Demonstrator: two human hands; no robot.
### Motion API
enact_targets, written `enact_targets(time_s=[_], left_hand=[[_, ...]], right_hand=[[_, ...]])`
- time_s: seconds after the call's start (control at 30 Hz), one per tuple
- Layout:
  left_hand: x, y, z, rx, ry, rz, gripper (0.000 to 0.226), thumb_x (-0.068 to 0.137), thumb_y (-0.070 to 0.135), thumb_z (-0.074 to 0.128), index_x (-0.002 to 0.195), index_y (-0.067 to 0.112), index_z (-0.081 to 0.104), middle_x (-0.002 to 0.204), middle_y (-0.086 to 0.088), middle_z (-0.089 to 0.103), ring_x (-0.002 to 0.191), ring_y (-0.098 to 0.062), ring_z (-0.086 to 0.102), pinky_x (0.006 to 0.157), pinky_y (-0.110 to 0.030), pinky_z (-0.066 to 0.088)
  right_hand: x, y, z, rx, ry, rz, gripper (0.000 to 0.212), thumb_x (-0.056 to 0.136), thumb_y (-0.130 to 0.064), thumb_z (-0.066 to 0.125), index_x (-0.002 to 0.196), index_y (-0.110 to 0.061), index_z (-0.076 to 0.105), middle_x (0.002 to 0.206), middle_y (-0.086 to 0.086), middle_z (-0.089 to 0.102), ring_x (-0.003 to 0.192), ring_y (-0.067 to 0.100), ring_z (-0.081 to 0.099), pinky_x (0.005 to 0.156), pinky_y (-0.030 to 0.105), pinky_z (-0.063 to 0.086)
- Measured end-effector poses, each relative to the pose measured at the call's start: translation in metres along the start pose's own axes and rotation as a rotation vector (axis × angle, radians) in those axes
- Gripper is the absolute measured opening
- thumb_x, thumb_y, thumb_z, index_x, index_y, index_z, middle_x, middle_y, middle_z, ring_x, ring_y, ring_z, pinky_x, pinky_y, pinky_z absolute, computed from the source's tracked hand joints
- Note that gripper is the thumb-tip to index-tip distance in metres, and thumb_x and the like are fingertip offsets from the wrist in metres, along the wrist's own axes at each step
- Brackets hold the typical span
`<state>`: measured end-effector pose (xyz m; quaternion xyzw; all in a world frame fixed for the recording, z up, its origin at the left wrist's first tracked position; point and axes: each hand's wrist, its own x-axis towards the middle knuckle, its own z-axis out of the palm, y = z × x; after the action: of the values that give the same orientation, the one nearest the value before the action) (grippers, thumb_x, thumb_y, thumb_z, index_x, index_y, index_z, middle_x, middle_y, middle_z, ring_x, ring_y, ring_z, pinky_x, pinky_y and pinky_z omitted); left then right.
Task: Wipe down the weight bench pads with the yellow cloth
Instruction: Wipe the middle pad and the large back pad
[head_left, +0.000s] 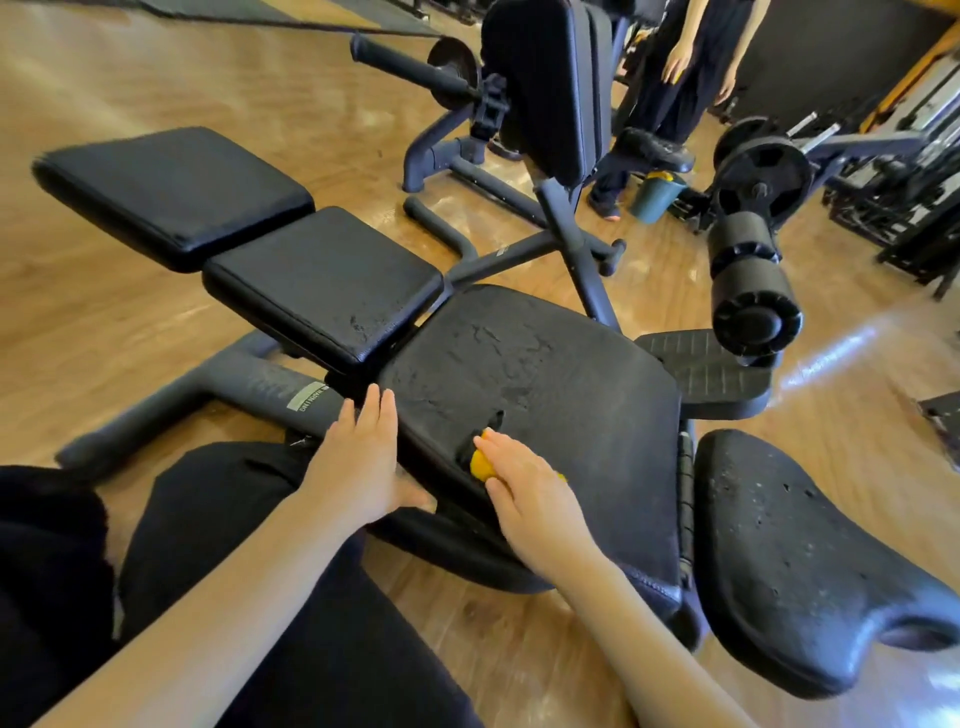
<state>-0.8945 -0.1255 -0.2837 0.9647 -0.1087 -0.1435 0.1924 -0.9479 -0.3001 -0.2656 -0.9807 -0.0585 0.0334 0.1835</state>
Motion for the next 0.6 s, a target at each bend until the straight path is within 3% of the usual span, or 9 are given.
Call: enact_targets(time_s=[0.13,0.27,0.6], left_hand=[[-0.001,-0.004,0.002,-0.144,-0.019,-0.067,0.125,0.071,0.047,0.075,0.146,0.005,-0.016,0.157,-0.011,-0.014,0.145,-0.028,-0.007,0.118,-0.041,0.01],[0.005,-0.009,0.003,-0.231,0.037,-0.138,0.126,0.071,0.048,0.075,0.145,0.004,-0.017,0.157,-0.011,-0.008,0.145,-0.026,-0.003,0.118,-0.041,0.012],[0.006,0.005,0.003,-0.09,-0.013,-0.06,0.118,0.078,0.056,0.064,0.145,-0.001,-0.014,0.156,-0.017,-0.012,0.145,-0.03,-0.008,0.117,-0.039,0.005]], right_hand=[[0.057,-0.045,0.015,-0.016,-0.106,-0.153,0.048,0.097,-0.019,0.038,0.143,-0.026,0.026,0.153,-0.01,0.021,0.141,0.008,0.017,0.113,0.026,0.016],[0.092,-0.057,0.023,0.04,-0.105,-0.147,0.045,0.098,-0.016,0.035,0.141,-0.026,0.031,0.152,-0.008,0.025,0.14,0.01,0.021,0.115,0.034,0.02],[0.031,0.003,0.0,0.085,-0.102,-0.058,0.047,0.097,-0.017,0.038,0.141,-0.031,0.029,0.151,-0.014,0.024,0.139,0.004,0.019,0.113,0.023,0.014]])
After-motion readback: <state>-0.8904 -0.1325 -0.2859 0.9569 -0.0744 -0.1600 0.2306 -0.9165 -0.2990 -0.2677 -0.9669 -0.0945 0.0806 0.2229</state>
